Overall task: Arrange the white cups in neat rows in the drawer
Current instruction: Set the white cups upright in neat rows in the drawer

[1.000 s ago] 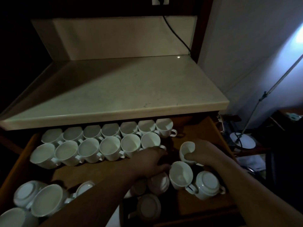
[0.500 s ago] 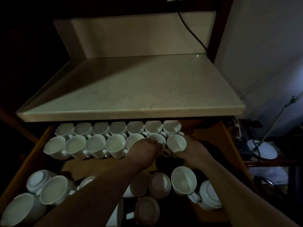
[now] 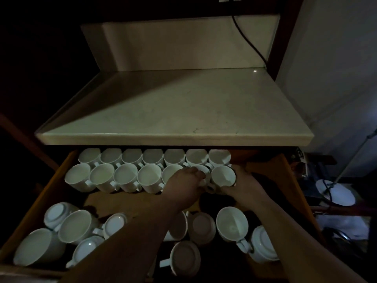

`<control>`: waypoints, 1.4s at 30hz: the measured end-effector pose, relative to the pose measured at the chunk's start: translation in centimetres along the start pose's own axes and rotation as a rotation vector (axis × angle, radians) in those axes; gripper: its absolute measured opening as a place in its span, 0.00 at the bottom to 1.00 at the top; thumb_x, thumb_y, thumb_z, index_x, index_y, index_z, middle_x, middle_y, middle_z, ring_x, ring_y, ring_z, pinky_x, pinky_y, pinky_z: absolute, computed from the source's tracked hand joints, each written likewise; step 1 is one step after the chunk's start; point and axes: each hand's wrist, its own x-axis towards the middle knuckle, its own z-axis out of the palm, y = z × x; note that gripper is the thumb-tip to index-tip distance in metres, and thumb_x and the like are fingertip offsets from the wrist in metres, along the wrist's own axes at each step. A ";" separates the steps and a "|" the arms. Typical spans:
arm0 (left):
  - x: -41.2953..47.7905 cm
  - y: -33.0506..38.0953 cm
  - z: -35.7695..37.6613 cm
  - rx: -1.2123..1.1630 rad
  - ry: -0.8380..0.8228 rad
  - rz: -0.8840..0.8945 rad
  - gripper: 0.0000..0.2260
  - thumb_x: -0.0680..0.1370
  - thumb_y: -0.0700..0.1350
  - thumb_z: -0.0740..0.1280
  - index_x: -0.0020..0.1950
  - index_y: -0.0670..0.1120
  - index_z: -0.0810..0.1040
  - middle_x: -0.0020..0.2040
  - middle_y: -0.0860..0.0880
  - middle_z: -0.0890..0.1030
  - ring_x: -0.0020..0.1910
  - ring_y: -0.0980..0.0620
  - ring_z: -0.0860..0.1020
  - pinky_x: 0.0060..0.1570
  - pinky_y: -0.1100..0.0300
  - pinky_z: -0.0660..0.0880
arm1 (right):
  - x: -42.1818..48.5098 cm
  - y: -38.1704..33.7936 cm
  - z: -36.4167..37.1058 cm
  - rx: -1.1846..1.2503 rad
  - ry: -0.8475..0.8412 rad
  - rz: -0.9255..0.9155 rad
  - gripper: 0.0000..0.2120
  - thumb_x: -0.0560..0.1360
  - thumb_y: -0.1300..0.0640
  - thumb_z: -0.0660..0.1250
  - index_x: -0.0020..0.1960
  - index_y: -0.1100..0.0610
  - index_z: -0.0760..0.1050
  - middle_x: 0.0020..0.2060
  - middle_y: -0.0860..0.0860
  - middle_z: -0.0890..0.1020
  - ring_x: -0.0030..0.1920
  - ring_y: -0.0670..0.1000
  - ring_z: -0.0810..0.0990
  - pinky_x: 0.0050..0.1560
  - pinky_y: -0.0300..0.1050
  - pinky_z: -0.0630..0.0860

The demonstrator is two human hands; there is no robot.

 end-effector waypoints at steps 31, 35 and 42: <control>-27.8 -29.0 -10.6 0.032 -0.312 -0.086 0.20 0.75 0.58 0.63 0.65 0.51 0.73 0.60 0.49 0.76 0.57 0.46 0.75 0.55 0.53 0.72 | -7.9 -31.4 27.6 -0.397 -0.407 -0.243 0.43 0.65 0.32 0.74 0.74 0.49 0.66 0.69 0.48 0.74 0.64 0.53 0.77 0.58 0.49 0.76; -26.8 -28.9 -9.3 0.016 -0.406 -0.127 0.20 0.75 0.57 0.65 0.64 0.51 0.72 0.61 0.47 0.74 0.57 0.45 0.75 0.55 0.48 0.77 | -8.0 -31.2 28.0 -0.435 -0.370 -0.209 0.41 0.66 0.35 0.73 0.73 0.49 0.65 0.67 0.49 0.73 0.62 0.54 0.77 0.58 0.53 0.77; -24.8 -28.1 -8.2 0.041 -0.498 -0.200 0.18 0.76 0.57 0.67 0.61 0.49 0.74 0.60 0.43 0.76 0.57 0.42 0.77 0.53 0.49 0.76 | -7.4 -29.6 26.5 -0.381 -0.287 -0.071 0.43 0.59 0.36 0.72 0.71 0.46 0.65 0.67 0.48 0.74 0.63 0.53 0.77 0.58 0.53 0.78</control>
